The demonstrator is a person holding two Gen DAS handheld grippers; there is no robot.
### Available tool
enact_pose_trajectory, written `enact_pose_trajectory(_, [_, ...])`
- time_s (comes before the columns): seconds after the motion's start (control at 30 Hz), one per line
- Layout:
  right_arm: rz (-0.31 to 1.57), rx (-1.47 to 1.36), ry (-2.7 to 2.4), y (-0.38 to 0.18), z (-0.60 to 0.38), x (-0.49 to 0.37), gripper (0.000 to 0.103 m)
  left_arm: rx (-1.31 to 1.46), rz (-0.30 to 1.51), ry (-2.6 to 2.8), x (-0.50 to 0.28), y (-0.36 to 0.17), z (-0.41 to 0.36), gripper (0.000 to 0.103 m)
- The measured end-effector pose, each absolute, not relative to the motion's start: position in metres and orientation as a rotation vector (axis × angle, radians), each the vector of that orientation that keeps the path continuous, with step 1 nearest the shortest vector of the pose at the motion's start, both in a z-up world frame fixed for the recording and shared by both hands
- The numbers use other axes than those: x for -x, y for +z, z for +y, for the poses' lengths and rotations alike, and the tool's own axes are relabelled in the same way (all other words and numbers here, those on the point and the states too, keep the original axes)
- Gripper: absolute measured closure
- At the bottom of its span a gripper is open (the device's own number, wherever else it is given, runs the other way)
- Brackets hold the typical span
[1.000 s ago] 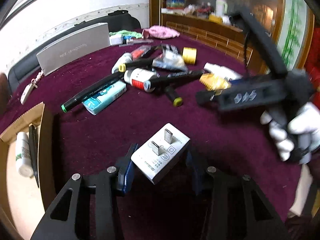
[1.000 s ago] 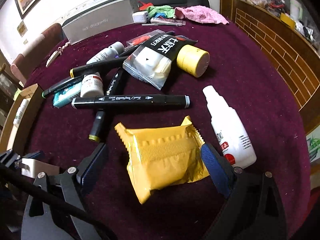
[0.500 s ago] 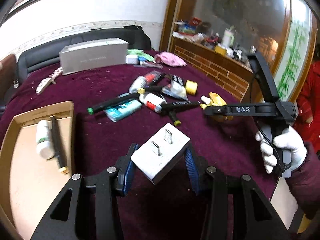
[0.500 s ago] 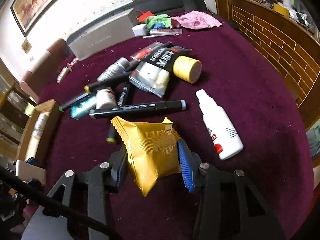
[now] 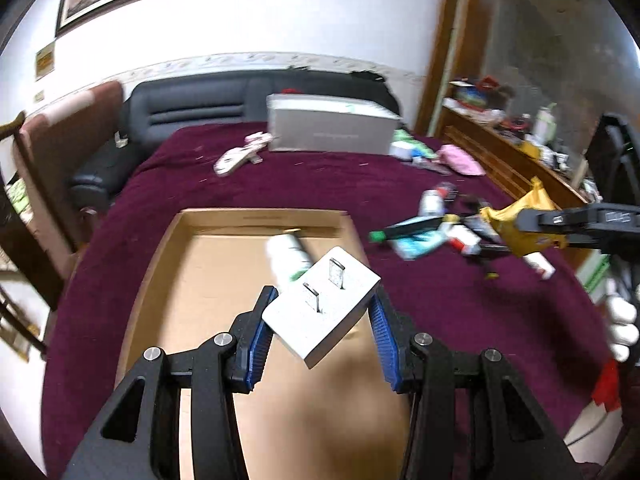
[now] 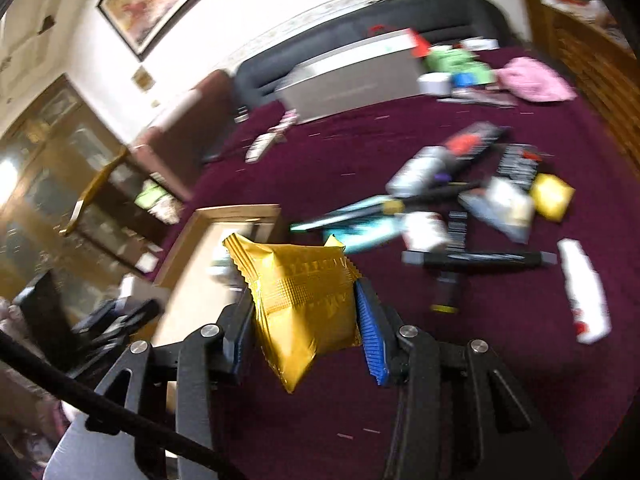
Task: Organize objects
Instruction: 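Carry the plug and yellow packet with both grippers over the box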
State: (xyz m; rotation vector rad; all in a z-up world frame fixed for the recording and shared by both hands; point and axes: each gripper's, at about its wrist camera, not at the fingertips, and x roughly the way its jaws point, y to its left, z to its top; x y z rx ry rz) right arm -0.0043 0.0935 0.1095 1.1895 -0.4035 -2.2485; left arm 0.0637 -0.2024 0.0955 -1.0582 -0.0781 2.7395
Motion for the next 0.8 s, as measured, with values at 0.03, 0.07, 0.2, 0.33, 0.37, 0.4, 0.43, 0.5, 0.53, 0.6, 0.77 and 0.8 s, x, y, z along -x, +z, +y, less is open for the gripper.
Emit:
enact_pose_trajectory(0.03, [-0.406,-1.192,-2.222,0.109,0.084,0.008,0.06,1.081,-0.092,2.741,-0.057,0.092,-0.21,0.063])
enact_pose_trajectory(0.07, [-0.411,-1.195,-2.187,0.108,0.069,0.013,0.06,1.109,-0.11,2.742,-0.05,0.087,-0.219,0.063])
enact_pose_trajectory(0.2, [-0.446,-1.229,-2.051,0.099,0.014,0.035,0.059,1.201,-0.141,2.737,-0.021,0.067,-0.243,0.063])
enact_pose_trajectory(0.33, [-0.462,-1.285,-1.948,0.085,-0.036,0.058,0.059,1.277,-0.183,2.72,0.005,0.049,-0.263,0.063])
enact_pose_trajectory(0.37, [-0.461,-1.301,-1.93,0.081,-0.048,0.062,0.059,1.293,-0.203,2.711,0.009,0.046,-0.266,0.063])
enact_pose_trajectory(0.4, [-0.462,-1.318,-1.914,0.077,-0.06,0.067,0.059,1.318,-0.234,2.693,0.014,0.041,-0.271,0.063])
enact_pose_trajectory(0.43, [-0.466,-1.341,-1.892,0.072,-0.074,0.073,0.059,1.34,-0.269,2.672,0.017,0.039,-0.275,0.063])
enact_pose_trajectory(0.5, [-0.47,-1.373,-1.866,0.064,-0.094,0.082,0.059,1.362,-0.314,2.642,0.022,0.036,-0.283,0.063])
enact_pose_trajectory(0.53, [-0.472,-1.383,-1.861,0.062,-0.098,0.085,0.059,1.362,-0.305,2.646,0.024,0.036,-0.284,0.063])
enact_pose_trajectory(0.6, [-0.467,-1.412,-1.859,0.055,-0.11,0.093,0.059,1.384,-0.31,2.655,0.029,0.035,-0.289,0.063])
enact_pose_trajectory(0.77, [-0.392,-1.478,-1.933,0.042,-0.127,0.104,0.059,1.384,-0.416,2.615,0.041,0.034,-0.298,0.062])
enact_pose_trajectory(0.8, [-0.388,-1.489,-1.949,0.04,-0.128,0.107,0.059,1.381,-0.415,2.621,0.042,0.035,-0.298,0.062])
